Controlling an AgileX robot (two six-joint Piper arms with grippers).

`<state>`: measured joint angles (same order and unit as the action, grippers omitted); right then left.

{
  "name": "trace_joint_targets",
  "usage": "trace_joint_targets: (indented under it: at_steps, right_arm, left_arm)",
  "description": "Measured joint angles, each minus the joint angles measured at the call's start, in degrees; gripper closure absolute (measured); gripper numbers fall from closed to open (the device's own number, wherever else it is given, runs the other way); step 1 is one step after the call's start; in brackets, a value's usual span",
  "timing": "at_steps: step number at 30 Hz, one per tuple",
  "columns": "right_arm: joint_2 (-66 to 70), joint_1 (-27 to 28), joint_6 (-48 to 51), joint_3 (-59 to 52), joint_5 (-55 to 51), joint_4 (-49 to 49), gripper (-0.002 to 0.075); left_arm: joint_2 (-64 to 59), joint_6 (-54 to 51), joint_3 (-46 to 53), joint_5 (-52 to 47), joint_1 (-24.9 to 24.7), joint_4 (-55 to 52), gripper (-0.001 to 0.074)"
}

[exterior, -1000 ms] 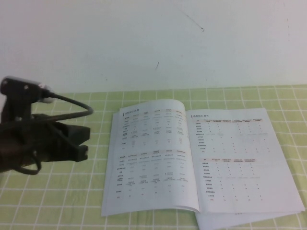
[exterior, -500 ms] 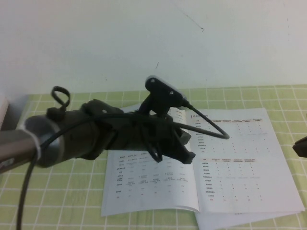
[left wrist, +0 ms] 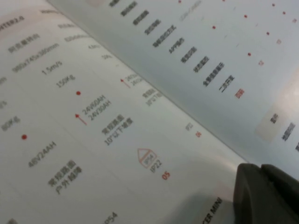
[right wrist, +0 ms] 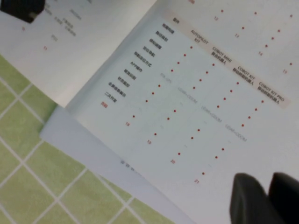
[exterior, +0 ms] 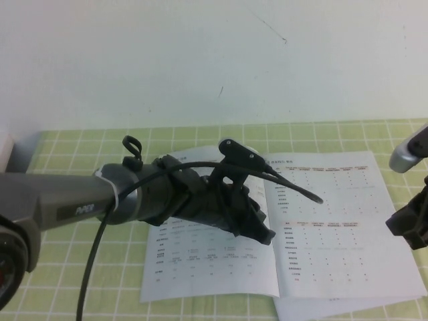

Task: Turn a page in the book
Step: Open the closed book

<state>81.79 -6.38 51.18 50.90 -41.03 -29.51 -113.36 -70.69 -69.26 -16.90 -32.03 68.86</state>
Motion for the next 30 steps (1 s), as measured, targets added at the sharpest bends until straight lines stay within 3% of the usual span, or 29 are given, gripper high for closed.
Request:
trace_joint_targets:
  at_steps: [6,9,19,25,30]
  right_arm:
    - [2.68,0.0,-1.12,2.03,0.45,0.0,0.0392]
    - [2.92,0.0,-1.69,3.23,1.5,0.0,0.0318]
    - [3.15,0.0,-15.28,3.77,6.46,6.92,0.0292]
    - [5.2,1.29,-28.11,3.81,7.05,18.27,0.0291]
    - [9.98,1.78,-30.75,3.81,7.05,19.68,0.0291]
  left_arm:
    - [-0.47,7.06,-0.13,-0.63,0.37,-5.51,0.0739]
    - [-0.73,10.03,-0.13,-3.12,2.04,-6.09,0.0739]
    - [-2.76,14.44,-0.25,-9.7,8.52,-5.94,0.074]
    - [-2.76,14.52,-0.25,-9.94,8.85,-5.72,0.074]
    - [-2.76,14.22,-0.25,-10.03,8.85,-5.72,0.074]
